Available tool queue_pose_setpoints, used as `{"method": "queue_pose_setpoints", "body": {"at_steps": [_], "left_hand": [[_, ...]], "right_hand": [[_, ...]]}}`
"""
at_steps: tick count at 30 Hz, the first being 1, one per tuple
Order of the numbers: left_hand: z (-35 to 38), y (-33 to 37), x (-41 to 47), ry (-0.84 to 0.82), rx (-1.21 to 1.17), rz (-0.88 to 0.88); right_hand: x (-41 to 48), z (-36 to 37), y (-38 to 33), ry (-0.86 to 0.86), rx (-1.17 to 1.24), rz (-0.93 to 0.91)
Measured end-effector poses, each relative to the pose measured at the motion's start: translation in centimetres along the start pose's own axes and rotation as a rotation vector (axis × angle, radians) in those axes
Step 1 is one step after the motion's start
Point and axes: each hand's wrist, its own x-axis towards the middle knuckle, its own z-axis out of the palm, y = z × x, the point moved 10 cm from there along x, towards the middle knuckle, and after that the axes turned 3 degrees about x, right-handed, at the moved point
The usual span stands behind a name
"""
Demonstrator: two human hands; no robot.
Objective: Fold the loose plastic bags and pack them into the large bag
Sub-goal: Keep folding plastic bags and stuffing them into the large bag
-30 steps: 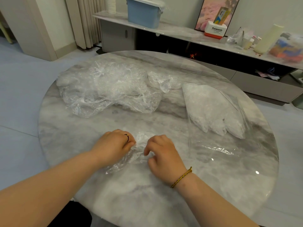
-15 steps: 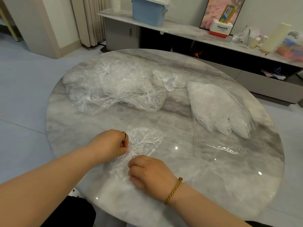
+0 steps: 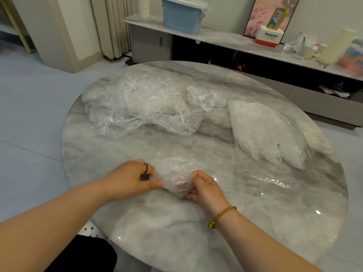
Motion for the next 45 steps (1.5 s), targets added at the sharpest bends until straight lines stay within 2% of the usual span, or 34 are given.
{"method": "queue_pose_setpoints", "body": {"at_steps": [4,7,9,12,18,20,22,24,26,28,32,34,36,39,41,45], "left_hand": [[0.5,0.7,0.5,0.024,0.154,-0.012],[0.9,0.4,0.8,0.018,0.189,-0.091],[1.1,0.6,1.0,0.01,0.21,-0.101],[1.5,1.0,1.1,-0.048,0.24,-0.092],[1.9,0.3,0.6,-0.14,0.122,-0.197],[1.0,0.3,0.5,-0.06,0.118,-0.241],[-1.2,1.2,0.3,0.169,0.166,-0.214],[-3.0,3.6,-0.3,0.435,0.275,-0.059],[-2.2,6.6,-0.9,0.53,0.341,0.148],[0.3,8.4,-0.8,0.477,0.433,0.258],[4.3,6.3,0.7,0.171,0.539,0.125],[4.6,5.2,1.3,0.079,0.505,0.02],[5.0,4.6,1.7,0.02,0.487,-0.003],[6.0,4.3,1.6,-0.063,0.504,0.015],[6.7,3.6,1.8,-0.101,0.562,0.014],[6.4,3.4,1.8,-0.093,0.487,-0.016]], "right_hand": [[0.1,-0.3,0.6,0.073,0.195,0.138],[0.2,-0.6,-0.1,0.057,0.221,0.141],[0.4,-0.9,-1.1,0.047,0.113,0.058],[0.7,-1.4,-1.8,0.079,-0.24,-0.061],[1.4,-2.4,-1.9,0.18,-0.353,-0.071],[1.5,-2.8,-1.6,0.2,-0.362,-0.037],[1.5,-3.2,-1.5,0.217,-0.37,-0.013],[1.4,-3.2,-1.4,0.217,-0.372,0.009],[1.4,-3.1,-1.3,0.22,-0.393,0.002],[1.2,-3.1,-1.9,0.242,-0.483,-0.041],[0.9,-2.5,-3.0,0.285,-0.89,-0.141],[-0.2,-1.4,-5.1,0.379,-1.101,-0.414],[-0.3,0.3,-5.4,0.325,-1.203,-0.583],[1.1,1.5,-2.1,0.02,-1.264,-0.388],[1.5,0.9,-1.6,-0.001,-1.314,-0.343],[1.8,0.9,-1.4,-0.024,-1.358,-0.332]]}}
